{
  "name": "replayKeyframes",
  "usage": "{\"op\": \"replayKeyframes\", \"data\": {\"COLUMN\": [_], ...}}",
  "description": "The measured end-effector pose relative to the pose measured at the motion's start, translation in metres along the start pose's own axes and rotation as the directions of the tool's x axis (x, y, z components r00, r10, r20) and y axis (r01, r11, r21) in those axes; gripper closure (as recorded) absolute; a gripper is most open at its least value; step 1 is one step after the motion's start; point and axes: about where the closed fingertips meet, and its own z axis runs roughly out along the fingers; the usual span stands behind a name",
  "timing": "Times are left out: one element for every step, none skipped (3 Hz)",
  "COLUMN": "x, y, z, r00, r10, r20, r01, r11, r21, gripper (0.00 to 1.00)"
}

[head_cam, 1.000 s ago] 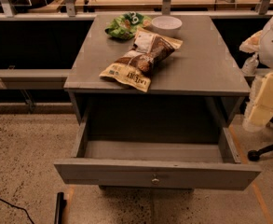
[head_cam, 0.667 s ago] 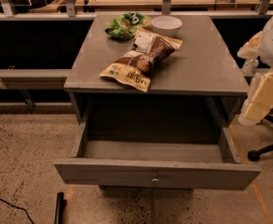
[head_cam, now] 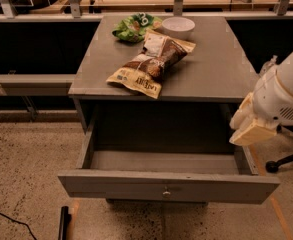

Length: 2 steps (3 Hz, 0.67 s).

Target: Close top drawer

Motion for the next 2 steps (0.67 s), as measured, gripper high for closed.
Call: {"op": "replayKeyframes", "data": {"x": [0.021, 0.037], "y": [0.020, 0.029], "z": [0.056, 0.101], "r00": [0.998, 0.983], "r10": [0.011, -0.026], "r20": [0.068, 0.180], "r01": [-0.009, 0.024], "r11": [0.9996, 0.9997], "r21": [-0.029, 0.011], "gripper": [0.87, 1.00]}}
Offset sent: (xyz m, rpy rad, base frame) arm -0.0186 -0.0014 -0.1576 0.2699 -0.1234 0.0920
